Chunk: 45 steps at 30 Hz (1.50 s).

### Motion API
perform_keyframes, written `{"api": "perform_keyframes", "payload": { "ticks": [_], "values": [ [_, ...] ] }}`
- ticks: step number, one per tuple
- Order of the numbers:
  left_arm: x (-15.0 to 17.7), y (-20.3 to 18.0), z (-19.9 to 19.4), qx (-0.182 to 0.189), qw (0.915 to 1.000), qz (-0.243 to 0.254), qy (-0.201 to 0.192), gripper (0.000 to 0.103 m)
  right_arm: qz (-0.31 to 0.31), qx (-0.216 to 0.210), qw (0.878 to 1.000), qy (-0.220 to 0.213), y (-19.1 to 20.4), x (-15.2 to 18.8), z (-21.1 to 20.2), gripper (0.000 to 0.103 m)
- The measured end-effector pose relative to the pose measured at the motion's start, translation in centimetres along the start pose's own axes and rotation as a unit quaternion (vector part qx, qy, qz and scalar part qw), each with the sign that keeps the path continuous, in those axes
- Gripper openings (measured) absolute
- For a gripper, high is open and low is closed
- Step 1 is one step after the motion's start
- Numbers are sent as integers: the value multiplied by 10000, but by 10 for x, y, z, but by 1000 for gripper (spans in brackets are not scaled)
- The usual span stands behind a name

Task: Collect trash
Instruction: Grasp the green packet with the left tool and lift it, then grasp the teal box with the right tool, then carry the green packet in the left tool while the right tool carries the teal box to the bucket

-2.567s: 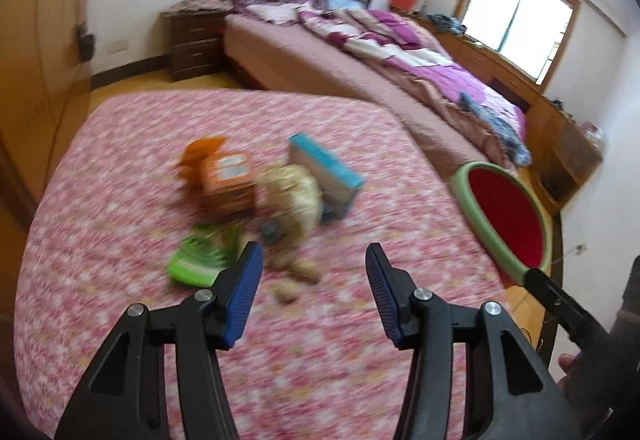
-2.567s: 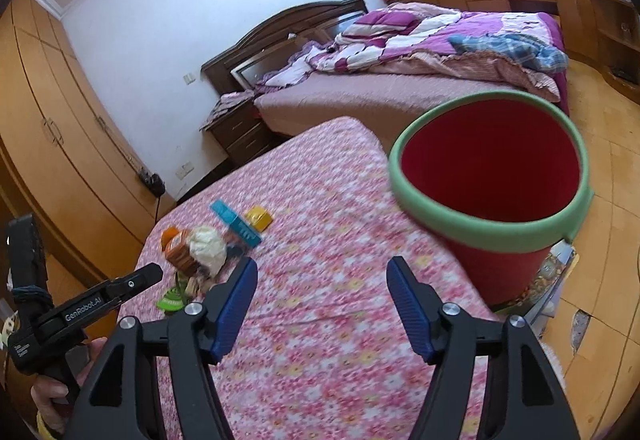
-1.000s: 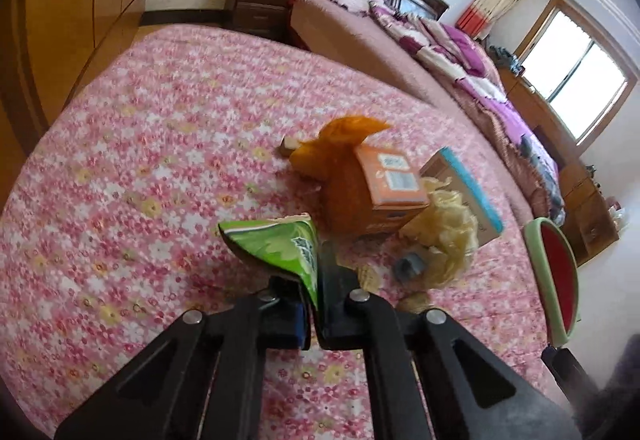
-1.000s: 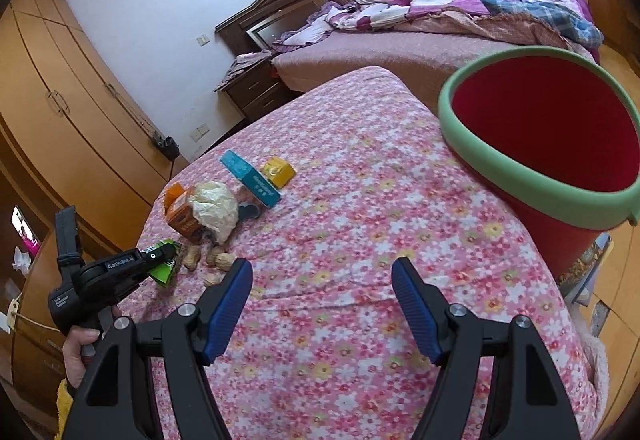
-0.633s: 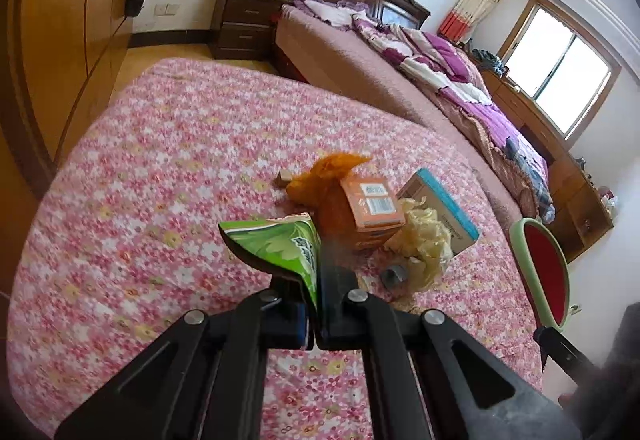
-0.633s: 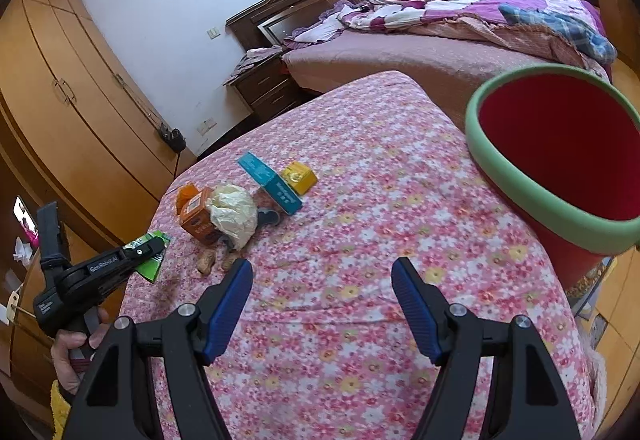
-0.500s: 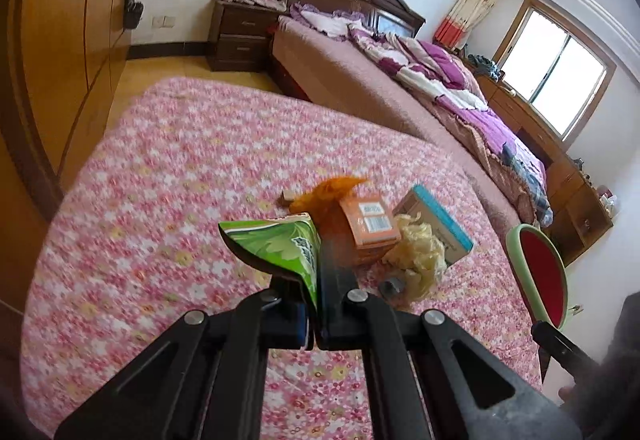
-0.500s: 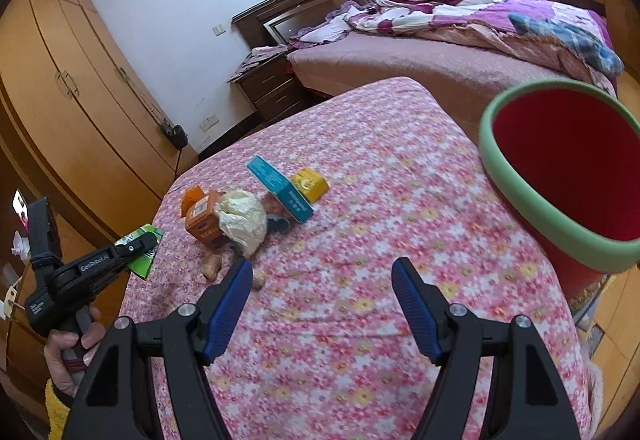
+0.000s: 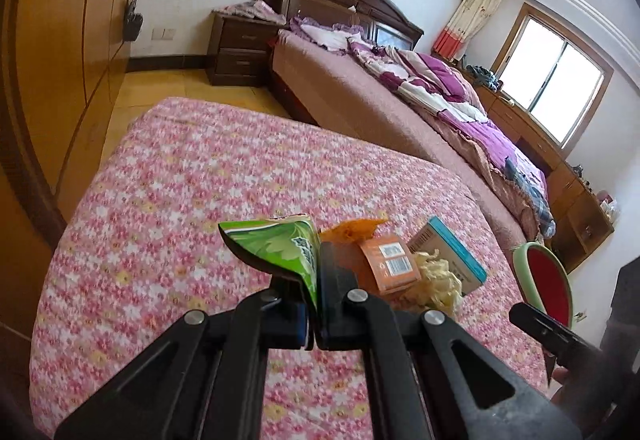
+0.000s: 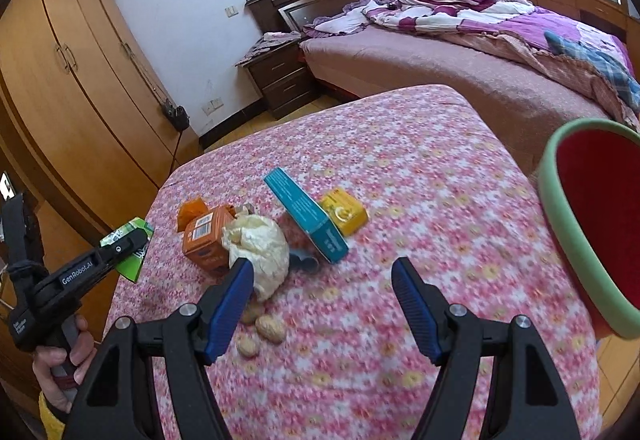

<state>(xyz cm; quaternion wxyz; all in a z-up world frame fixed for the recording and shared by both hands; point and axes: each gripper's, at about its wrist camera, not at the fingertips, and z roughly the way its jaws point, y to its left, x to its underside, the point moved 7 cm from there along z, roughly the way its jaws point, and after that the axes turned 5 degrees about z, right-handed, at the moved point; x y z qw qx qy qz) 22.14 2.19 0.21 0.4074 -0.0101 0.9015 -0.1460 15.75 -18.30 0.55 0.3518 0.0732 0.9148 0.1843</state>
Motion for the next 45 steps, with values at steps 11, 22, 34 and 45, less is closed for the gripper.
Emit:
{"api": "perform_keyframes", "payload": {
  "ticks": [11,22,34,45],
  "values": [
    [-11,2,29,-11,9999,14,-127,3,-405,75,9991,-45,10,-21,43,45],
    [-4,5,50,319,9993,-165,38,3,-585,-216,9979,-170,22,-18,57,28],
    [8,-8,49,497,9987,21,132,3,-321,-334,9984,-324,23,-13,36,26],
    [4,-24,19,406,9988,119,-237,3,99,-282,9971,-705,6,-5,-28,22]
  ]
}}
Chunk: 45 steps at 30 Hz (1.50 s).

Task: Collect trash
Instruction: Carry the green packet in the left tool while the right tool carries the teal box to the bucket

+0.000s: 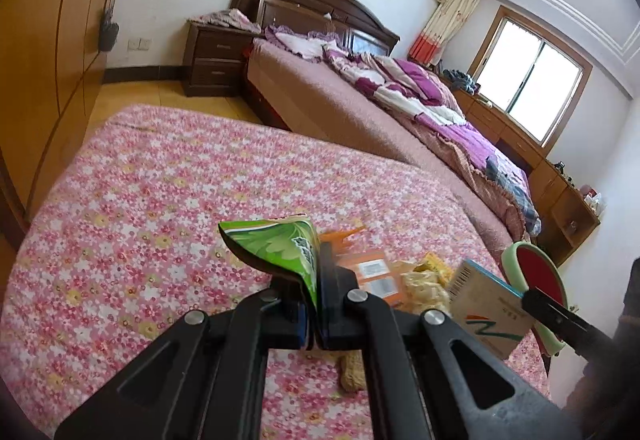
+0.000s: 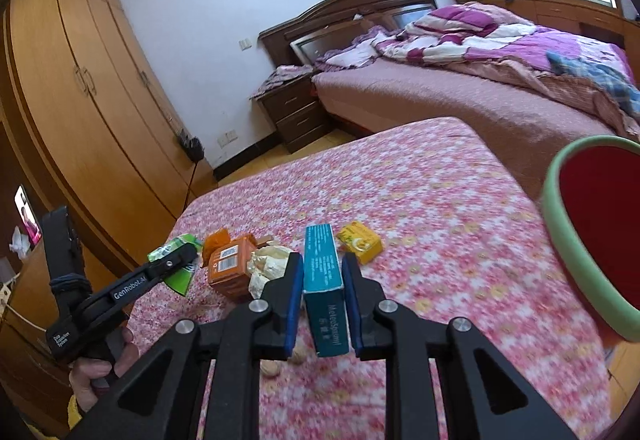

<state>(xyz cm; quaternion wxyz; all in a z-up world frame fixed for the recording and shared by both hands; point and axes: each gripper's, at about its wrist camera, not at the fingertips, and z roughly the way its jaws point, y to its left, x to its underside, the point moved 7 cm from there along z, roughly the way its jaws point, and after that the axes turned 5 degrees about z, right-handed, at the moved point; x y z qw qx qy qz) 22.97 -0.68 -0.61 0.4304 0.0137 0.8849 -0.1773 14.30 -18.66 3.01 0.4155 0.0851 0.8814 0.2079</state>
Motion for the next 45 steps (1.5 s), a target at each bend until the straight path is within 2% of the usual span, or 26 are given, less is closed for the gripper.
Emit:
{"api": "perform_keyframes", "payload": {
  "ticks": [13,23,28,32,37,45],
  "values": [
    [-7,-50,-53,342,9988,299,-198,3,376,73,9974,-615,-28,-3,-72,22],
    [8,-111,-54,856,9942,610,237,3,675,138,9917,-1088,-62,-8,-114,22],
    [16,-162,-45,1215,9867,961,500,3,914,266,9860,-1371,-91,-11,-137,22],
    [21,-202,-33,1364,9792,1371,610,3,1113,423,9800,-1594,-118,-14,-153,22],
    [26,-249,-11,1616,9686,1715,791,3,1250,782,9710,-1883,-154,-18,-170,22],
    [47,-312,31,2001,9509,2073,1128,3,1587,1200,9616,-1893,-214,-18,-166,22]
  ]
}}
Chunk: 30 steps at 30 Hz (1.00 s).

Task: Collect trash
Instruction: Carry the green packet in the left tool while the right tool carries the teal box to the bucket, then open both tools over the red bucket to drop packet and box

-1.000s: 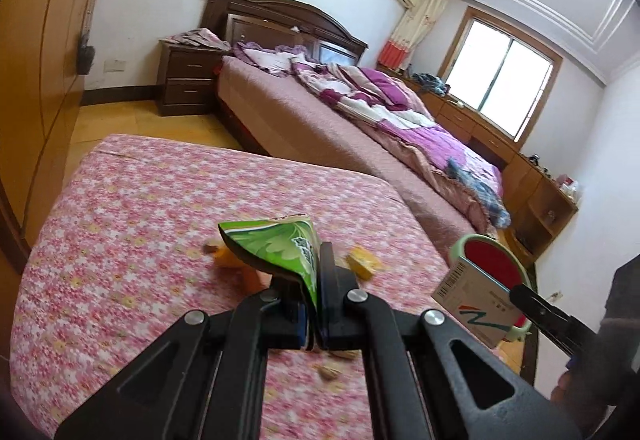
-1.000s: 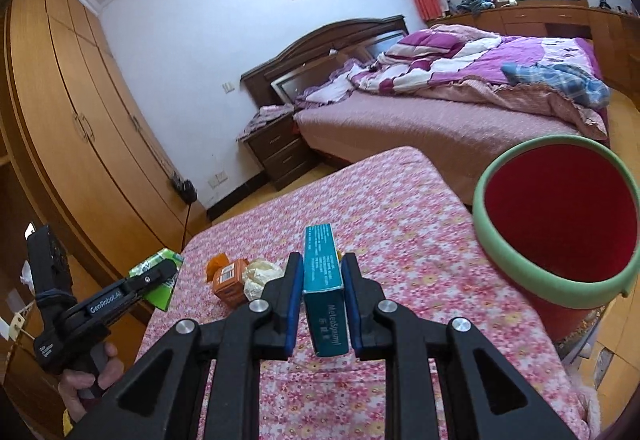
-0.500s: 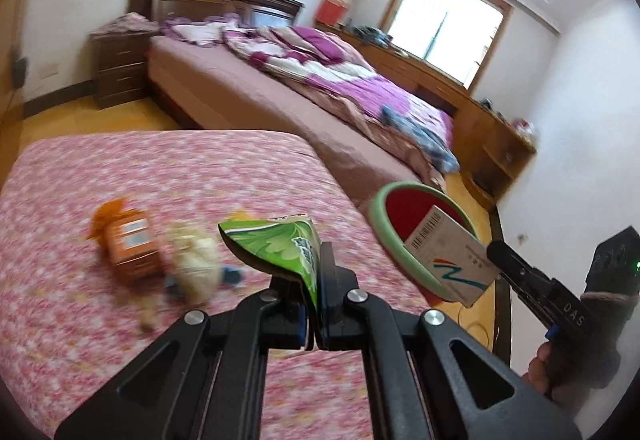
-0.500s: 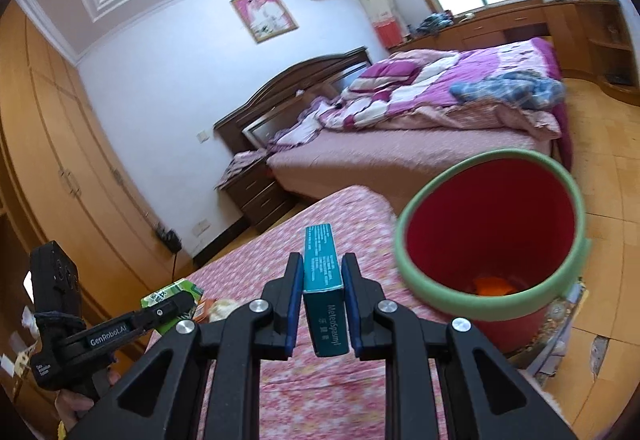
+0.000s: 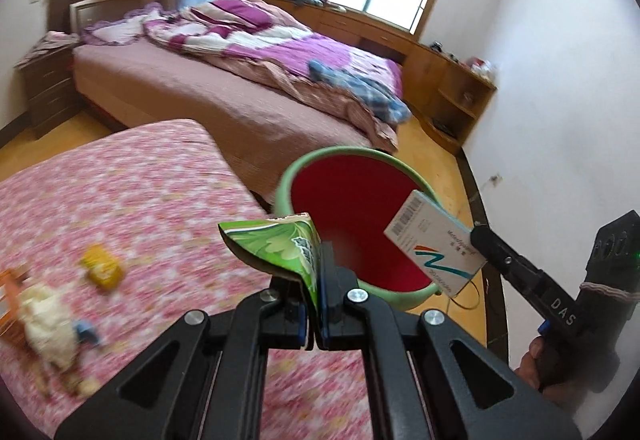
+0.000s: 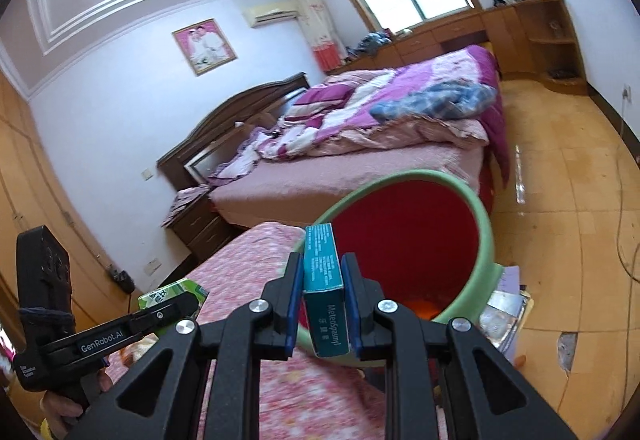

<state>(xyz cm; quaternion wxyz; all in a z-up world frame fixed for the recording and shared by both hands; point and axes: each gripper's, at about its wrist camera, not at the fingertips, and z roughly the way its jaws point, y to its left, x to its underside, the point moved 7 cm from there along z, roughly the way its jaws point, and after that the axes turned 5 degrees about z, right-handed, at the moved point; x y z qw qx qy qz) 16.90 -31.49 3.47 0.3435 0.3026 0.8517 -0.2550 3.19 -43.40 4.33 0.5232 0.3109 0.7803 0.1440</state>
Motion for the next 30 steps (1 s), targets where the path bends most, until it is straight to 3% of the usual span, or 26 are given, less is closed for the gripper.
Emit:
{"api": "perform_keyframes", "payload": {
  "ticks": [5,9,11,13,16,30],
  "values": [
    [-4,-25,33,372,9989,179,201,3,10,250,9997,14,-25,-2,14,22],
    [-8,-39,51,319,9980,510,204,3,62,299,9995,51,-37,-3,22,22],
    [-9,-43,57,187,9974,676,178,8,97,331,9994,78,-42,-3,27,24],
    [-9,-45,62,134,9968,748,234,24,153,331,9993,103,-47,-4,30,25],
    [-9,-43,64,76,9971,712,241,33,242,318,9991,123,-50,-4,32,25],
    [-3,-17,35,-49,9996,110,237,34,201,154,9996,148,-31,-2,24,35]
  ]
}}
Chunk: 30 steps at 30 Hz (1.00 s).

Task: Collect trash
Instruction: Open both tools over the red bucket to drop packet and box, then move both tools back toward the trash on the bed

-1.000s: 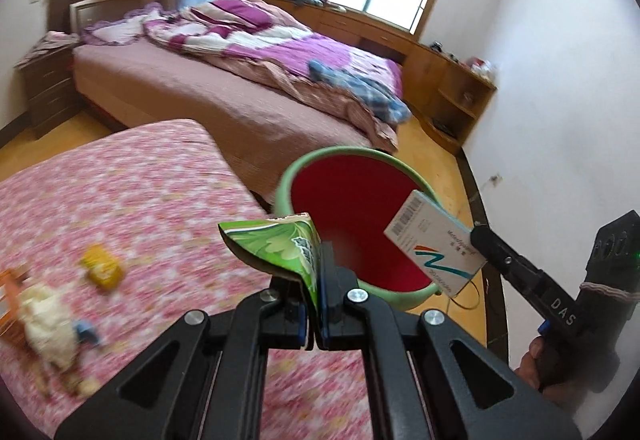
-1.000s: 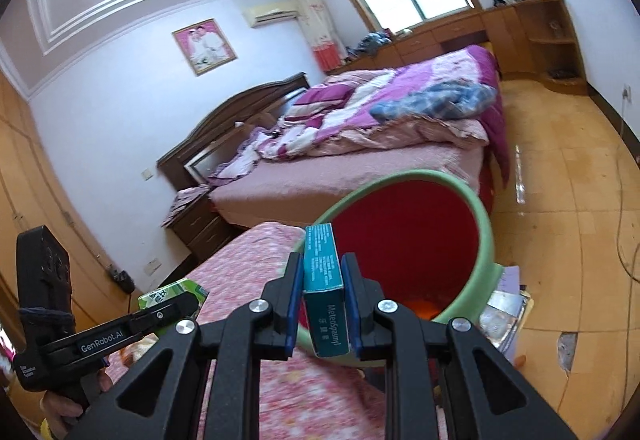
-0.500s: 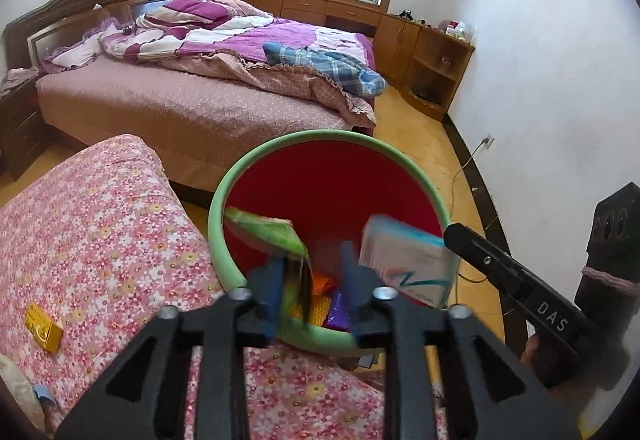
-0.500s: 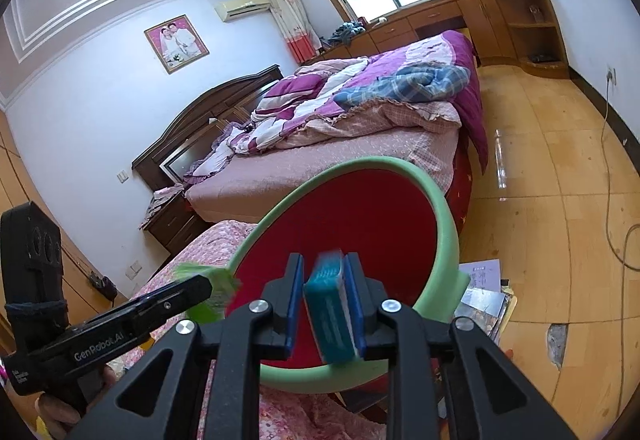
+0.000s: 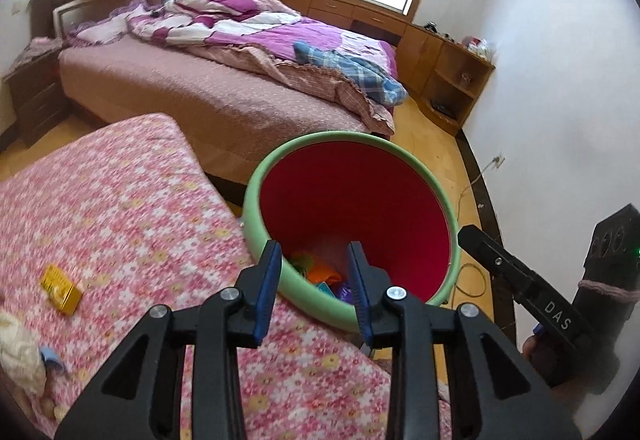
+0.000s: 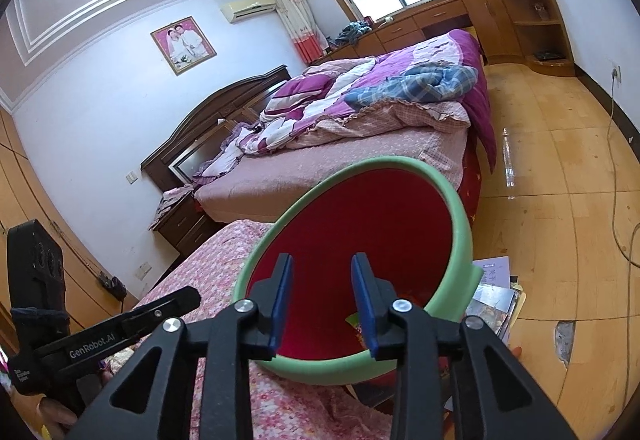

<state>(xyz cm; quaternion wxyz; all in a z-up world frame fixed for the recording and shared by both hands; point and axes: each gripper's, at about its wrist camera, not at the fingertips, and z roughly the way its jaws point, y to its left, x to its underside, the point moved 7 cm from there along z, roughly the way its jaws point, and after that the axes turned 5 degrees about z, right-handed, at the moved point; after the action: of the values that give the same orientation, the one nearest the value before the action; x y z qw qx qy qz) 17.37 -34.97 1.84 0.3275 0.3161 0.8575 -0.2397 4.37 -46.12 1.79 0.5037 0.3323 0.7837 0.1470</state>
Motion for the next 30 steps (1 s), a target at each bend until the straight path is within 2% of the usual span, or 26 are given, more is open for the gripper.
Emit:
{"api": "perform_keyframes", "payload": {
  "ticks": [11,18,30],
  "values": [
    [20,34,-40,-260,9980,-580,-55,34,-211,-149,9995,190,33,14,-12,48],
    [34,56,-72,-492,9951,-846,-150,34,-450,-296,9975,456,64,32,-14,51],
    [64,105,-125,-1038,9844,-1385,-320,34,-777,-543,9915,890,110,68,-18,57]
  ]
}}
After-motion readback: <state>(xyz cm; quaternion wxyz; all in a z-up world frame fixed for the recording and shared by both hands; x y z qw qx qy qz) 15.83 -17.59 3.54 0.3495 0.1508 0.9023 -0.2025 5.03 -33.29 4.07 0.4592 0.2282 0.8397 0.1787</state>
